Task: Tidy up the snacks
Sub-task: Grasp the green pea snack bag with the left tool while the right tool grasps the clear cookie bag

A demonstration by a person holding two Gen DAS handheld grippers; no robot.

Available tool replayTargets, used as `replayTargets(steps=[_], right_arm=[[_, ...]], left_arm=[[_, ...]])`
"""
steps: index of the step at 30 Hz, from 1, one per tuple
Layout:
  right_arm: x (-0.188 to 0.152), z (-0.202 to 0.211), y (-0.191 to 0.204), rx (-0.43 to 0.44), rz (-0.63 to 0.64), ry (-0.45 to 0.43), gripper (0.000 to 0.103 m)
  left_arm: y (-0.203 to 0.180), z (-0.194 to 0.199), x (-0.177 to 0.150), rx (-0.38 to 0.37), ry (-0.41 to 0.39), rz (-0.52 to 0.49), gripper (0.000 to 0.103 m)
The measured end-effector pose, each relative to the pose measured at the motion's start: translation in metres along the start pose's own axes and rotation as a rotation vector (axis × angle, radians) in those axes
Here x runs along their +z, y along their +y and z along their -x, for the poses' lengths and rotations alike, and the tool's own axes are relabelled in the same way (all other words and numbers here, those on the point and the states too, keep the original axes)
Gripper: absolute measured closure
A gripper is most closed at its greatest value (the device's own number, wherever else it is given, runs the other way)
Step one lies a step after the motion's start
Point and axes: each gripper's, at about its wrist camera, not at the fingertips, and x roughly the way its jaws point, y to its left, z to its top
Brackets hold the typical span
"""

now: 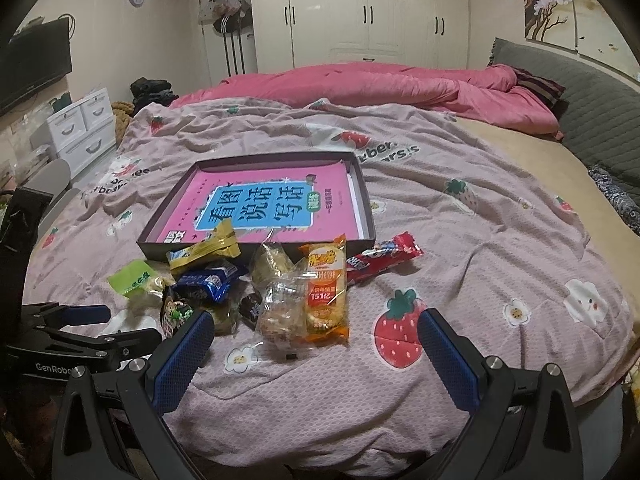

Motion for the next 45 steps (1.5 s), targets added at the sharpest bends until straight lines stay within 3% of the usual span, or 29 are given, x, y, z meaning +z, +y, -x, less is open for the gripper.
replayTargets(steps=[8,18,24,28,34,37,40,45], right_arm=[[-0.001,-0.014,0.000,0.019,0.002,0.044,0.000],[0.004,-0.042,0.016,0.007,0.075,0.081,0.000],[0.006,-0.065,0.022,0.015,0.106,0.120,0.015],[0.004,-0.080,0.022,0.025,0.107,0.159,0.035],[0.002,-0.085,0.025,0.039,0.138,0.148,0.056],[0.001,-0.084,0.025,0.054,0.150,0.142,0.060],[0.001,-0.082,0.021,0.070,0.130,0.142,0.066],[0.001,-0.078,0.011,0.083,0.089,0.128,0.066]], left_arm=[[-0.014,-0.019,0.007,0.017,-0.014,-0.098,0.002],[-0.009,-0.048,0.012,0.040,0.029,-0.121,0.002],[-0.003,-0.050,0.012,0.012,0.033,-0.113,0.002],[-0.005,-0.052,0.011,0.018,0.035,-0.117,0.003],[-0.011,-0.056,0.010,0.045,0.042,-0.108,0.010],[-0.012,-0.056,0.011,0.039,0.040,-0.108,0.031],[-0.010,-0.054,0.011,0.027,0.042,-0.106,0.032],[-0.003,-0.047,0.011,-0.045,0.052,-0.081,0.039]])
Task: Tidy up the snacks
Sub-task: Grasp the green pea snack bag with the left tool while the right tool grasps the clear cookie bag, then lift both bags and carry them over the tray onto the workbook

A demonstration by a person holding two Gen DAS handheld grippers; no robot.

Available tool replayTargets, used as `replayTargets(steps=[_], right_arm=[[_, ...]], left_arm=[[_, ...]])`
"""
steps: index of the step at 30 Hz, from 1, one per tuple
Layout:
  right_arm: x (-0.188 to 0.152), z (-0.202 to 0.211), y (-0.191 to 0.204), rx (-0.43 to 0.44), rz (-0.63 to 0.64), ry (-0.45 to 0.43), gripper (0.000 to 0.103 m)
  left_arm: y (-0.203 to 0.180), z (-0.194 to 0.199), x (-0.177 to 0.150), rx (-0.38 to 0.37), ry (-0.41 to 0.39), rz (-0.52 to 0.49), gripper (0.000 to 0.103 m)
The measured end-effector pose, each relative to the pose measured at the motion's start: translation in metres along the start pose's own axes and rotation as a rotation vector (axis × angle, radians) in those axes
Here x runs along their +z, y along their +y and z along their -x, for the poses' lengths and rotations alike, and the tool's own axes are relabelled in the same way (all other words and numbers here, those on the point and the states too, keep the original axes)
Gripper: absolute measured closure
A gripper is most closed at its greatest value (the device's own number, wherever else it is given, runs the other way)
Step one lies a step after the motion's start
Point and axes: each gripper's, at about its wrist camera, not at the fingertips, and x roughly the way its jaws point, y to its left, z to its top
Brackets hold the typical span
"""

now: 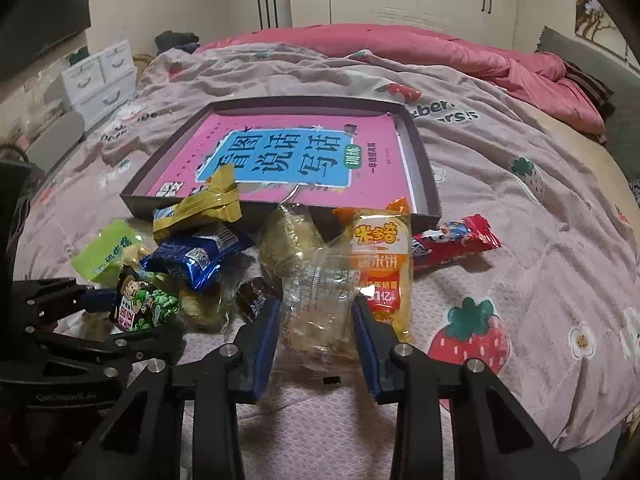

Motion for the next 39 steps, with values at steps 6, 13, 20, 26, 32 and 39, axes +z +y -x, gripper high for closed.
replayTargets(steps=[6,13,20,26,32,39], right_arm=[[0.000,0.007,-0.008,0.050,-0.035,-0.026,0.066],[0.001,0.016,-0.014,0.080,-0.066,-0.062,0.066],[0.006,0.025,-0.013,0.081,-0.059,-0.107,0.066],[0.011,0.028,-0.012,0.074,-0.055,-0.131,0.066],[0.017,0.030,-0.013,0.066,-0.053,-0.152,0.066],[0.029,0.033,-0.020,0.054,-0.070,-0.191,0.066]], left_arm=[[0.005,0.009,-0.001,-0.063,-0.001,0.032,0.045],[0.002,0.018,-0.002,-0.078,-0.017,0.032,0.047],[0.002,0.048,0.000,-0.095,-0.105,0.034,0.047],[0.002,0.067,0.014,-0.105,-0.174,0.040,0.047],[0.005,0.074,0.024,-0.081,-0.216,0.045,0.047],[0.014,0.082,0.043,-0.067,-0.272,0.073,0.047]])
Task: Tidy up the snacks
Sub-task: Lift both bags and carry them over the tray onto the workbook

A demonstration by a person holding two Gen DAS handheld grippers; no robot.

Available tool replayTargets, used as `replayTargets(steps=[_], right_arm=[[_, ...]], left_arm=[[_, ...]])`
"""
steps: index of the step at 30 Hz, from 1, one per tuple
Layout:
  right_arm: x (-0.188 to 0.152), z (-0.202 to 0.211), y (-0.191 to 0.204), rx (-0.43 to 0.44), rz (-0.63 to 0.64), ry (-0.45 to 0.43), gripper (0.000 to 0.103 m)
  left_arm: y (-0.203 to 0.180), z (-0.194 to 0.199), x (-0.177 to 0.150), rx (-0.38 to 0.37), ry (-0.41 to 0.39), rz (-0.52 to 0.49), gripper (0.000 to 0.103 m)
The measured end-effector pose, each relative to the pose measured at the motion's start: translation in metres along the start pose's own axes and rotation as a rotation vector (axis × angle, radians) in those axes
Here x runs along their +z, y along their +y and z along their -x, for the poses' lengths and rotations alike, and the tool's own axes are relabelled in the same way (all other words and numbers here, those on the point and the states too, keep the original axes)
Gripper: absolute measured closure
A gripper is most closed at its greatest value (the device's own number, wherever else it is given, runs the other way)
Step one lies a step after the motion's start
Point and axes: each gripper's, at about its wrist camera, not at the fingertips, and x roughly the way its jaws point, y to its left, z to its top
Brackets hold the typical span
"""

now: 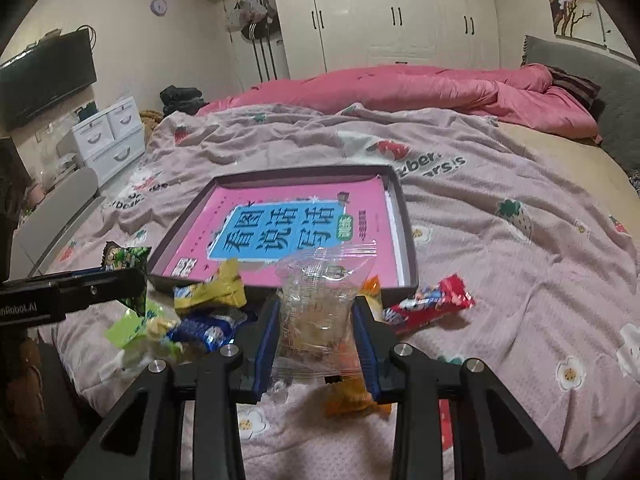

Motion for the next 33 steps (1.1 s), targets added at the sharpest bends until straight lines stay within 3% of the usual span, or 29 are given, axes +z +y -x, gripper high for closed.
replayTargets(steps=[17,33], right_arm=[[0.034,-0.013,-0.013,-0.017,-0.045,-0.068,0.066],[0.052,-0.043,-0.032,-0.065,-0.079,-0.048,0.066]], left_arm=[[0.030,-0.031,0.053,0.015,-0.030,0.108,0.047],[0.045,-0.077,0.062,0.063,0.023,0.109,0.047]])
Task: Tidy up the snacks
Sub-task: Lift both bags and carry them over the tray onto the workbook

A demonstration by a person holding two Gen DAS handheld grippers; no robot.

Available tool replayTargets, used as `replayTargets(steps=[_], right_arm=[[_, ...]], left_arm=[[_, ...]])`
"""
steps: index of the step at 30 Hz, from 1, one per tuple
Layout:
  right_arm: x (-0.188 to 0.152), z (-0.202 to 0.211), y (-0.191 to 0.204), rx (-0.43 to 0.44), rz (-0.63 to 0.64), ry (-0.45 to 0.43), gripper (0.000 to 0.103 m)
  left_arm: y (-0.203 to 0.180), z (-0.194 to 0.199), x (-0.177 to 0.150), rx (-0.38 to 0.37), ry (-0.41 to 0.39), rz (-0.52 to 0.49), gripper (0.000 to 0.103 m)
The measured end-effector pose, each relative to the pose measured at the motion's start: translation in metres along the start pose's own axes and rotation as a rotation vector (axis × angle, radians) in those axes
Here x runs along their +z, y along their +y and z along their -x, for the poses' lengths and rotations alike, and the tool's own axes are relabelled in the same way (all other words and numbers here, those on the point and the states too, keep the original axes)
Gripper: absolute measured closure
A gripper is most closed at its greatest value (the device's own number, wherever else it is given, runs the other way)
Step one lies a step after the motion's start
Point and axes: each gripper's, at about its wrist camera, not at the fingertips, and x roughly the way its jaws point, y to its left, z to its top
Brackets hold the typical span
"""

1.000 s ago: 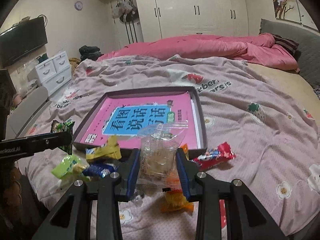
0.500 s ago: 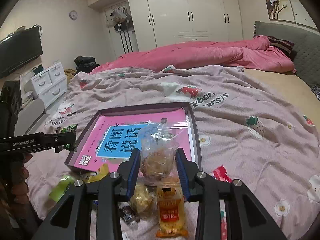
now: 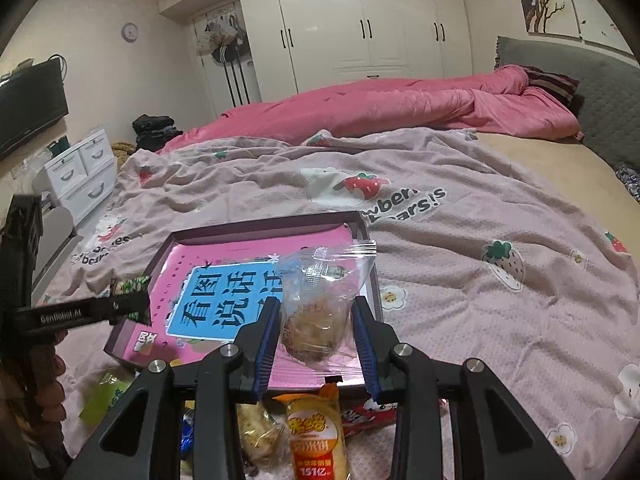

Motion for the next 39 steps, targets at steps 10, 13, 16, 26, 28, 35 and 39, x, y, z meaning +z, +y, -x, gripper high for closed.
replayTargets(steps=[10,13,16,26,28,35,39], right_arm=[[-0.004,-0.025,0.000,-0.026,0.008,0.054,0.066],[-0.005,-0.035,0.001,-0.028,0.002,0.076,0.066],[-0.005,-0.042,0.002,-0.036,0.003,0.089,0.066],[-0.011,-0.060,0.004,-0.042,-0.001,0.140,0.066],[-0.013,-0.062,0.003,-0.045,-0.005,0.149,0.066],[-0.017,-0.068,-0.001,-0.050,-0.016,0.179,0.066],[-0.019,-0.069,-0.002,-0.052,-0.012,0.184,0.066]], left_arm=[[0.006,-0.020,-0.003,0.031,0.027,-0.025,0.047],[0.005,-0.024,-0.006,0.034,0.036,-0.040,0.047],[0.006,-0.026,-0.007,0.031,0.044,-0.045,0.047],[0.011,-0.033,-0.009,0.037,0.070,-0.040,0.047],[0.011,-0.034,-0.010,0.040,0.075,-0.042,0.047],[0.009,-0.036,-0.011,0.035,0.084,-0.049,0.047],[0.009,-0.036,-0.011,0.037,0.085,-0.053,0.047]])
